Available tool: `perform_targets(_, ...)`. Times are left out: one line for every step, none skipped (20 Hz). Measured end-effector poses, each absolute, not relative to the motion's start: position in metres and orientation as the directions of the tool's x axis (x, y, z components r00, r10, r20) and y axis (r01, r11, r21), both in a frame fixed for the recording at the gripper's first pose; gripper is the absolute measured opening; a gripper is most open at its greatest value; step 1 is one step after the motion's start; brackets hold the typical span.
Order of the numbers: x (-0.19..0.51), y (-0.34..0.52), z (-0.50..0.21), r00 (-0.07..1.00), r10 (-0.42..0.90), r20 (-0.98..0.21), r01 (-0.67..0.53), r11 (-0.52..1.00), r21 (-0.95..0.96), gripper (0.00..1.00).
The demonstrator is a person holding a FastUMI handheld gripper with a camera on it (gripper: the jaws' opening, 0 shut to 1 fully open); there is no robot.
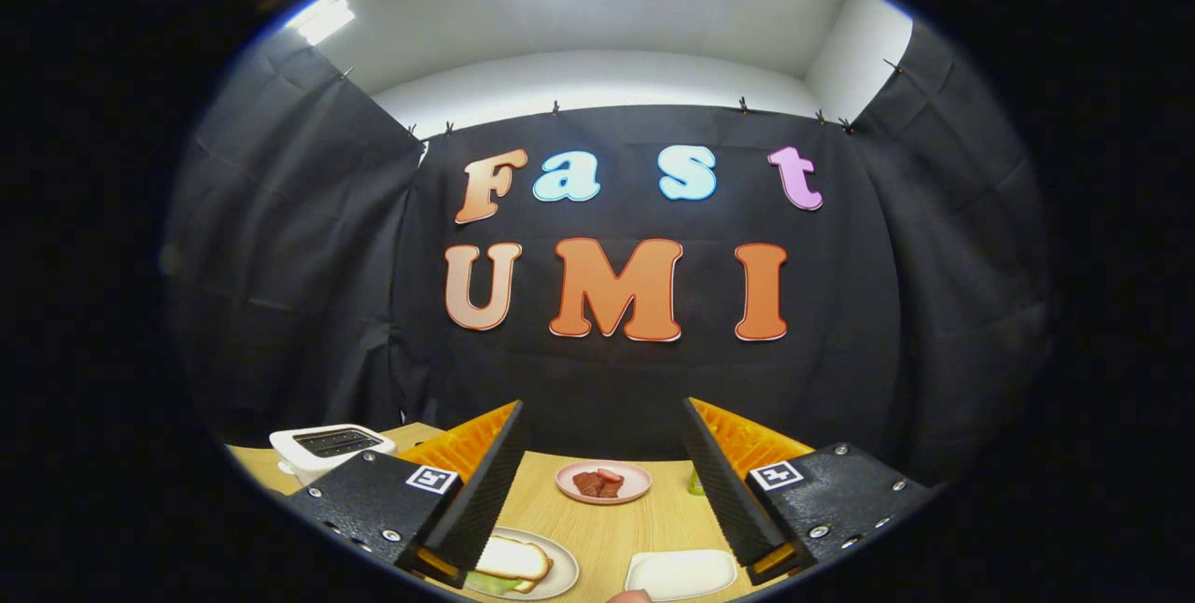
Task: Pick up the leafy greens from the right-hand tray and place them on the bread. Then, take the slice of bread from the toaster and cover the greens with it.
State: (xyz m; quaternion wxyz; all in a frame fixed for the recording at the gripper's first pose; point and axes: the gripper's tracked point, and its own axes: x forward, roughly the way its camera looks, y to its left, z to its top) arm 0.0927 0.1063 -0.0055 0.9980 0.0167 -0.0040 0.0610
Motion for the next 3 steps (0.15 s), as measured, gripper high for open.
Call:
perform_targets(0.0928,0.1063,-0.0063,0.992,0.123,0.017,-0.124,0.992,0.038,0.98)
perform_targets(0.0928,0.1057,-0.0082,0.992,0.125,0.019,-0.126,0.991,0.042,0.98)
perform_targets(0.092,0.1047,-0.0088,0.991,0.13,0.023,-0.131,0.99,0.045,0.98)
